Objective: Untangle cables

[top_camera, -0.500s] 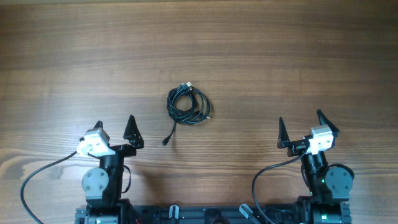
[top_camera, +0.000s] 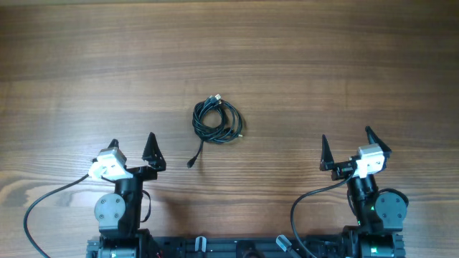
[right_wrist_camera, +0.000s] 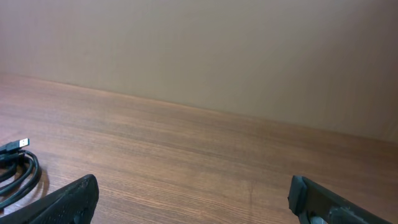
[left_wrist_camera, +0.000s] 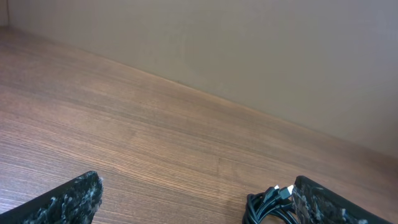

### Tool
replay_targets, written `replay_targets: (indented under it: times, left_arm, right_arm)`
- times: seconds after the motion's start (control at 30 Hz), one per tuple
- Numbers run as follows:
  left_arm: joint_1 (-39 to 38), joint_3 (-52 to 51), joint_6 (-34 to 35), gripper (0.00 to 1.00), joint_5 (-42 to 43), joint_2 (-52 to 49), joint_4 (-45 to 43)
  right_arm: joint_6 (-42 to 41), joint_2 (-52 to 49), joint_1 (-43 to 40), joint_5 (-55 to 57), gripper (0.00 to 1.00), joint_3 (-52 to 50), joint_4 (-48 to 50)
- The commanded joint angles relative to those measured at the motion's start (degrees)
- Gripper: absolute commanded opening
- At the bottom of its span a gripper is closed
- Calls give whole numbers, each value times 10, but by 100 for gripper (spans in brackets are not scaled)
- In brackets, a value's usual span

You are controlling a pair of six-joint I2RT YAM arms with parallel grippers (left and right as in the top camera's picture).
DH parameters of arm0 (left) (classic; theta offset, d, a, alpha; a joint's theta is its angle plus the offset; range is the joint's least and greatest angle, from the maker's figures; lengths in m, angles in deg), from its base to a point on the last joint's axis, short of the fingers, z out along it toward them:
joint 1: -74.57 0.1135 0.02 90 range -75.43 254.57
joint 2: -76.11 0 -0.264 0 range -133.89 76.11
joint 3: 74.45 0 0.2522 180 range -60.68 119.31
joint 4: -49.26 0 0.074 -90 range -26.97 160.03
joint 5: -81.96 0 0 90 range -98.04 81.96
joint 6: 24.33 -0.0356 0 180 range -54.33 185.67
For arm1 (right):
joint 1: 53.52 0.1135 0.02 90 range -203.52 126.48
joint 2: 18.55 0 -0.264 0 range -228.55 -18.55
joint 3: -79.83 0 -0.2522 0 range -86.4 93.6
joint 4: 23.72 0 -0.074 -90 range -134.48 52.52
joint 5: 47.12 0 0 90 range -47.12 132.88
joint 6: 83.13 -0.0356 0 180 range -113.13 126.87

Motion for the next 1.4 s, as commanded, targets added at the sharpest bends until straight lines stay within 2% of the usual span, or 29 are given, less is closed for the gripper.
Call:
replay_targets:
  times: [0.0,0.57,0.9,1.37]
  left_arm:
    - [4,-3,-13,100,-5,5,-1]
    - [4,-3,-14,100,-6,5,-2]
    - [4,-3,-14,100,-6,5,-4]
    - [4,-2,-29,100,-6,5,-10]
  right_arm:
    - [3,3,3,10,100,0,3]
    - [3,3,3,9,100,0,4]
    - [2,3,3,-38,100,9,-3]
    - [2,3,3,-43,100,57,-73]
